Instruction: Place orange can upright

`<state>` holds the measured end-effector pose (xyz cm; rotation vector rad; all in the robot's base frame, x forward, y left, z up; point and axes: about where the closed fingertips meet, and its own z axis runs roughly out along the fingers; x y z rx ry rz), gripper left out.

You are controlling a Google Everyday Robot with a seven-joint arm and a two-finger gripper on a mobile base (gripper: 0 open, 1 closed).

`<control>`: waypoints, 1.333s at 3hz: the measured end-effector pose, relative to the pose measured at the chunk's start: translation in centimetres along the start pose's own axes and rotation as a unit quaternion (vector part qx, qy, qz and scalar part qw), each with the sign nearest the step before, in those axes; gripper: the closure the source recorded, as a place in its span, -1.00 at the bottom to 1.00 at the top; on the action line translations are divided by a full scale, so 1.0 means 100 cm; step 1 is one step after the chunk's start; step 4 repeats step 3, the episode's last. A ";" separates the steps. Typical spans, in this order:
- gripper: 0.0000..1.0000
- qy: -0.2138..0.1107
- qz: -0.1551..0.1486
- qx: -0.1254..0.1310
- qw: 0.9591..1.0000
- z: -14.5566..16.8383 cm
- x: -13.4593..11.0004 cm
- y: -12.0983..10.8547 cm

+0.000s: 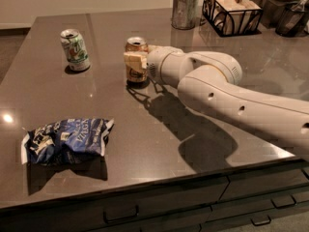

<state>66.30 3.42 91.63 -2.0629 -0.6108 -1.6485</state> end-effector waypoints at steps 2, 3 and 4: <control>-1.00 0.001 0.003 0.002 1.000 0.001 -0.006 0.001; -1.00 0.002 0.003 0.002 1.000 0.001 -0.006 0.001; -1.00 0.002 0.003 0.002 1.000 0.001 -0.006 0.001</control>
Offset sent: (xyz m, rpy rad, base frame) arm 0.0011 -0.0012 -0.0072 0.0067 0.0041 0.0004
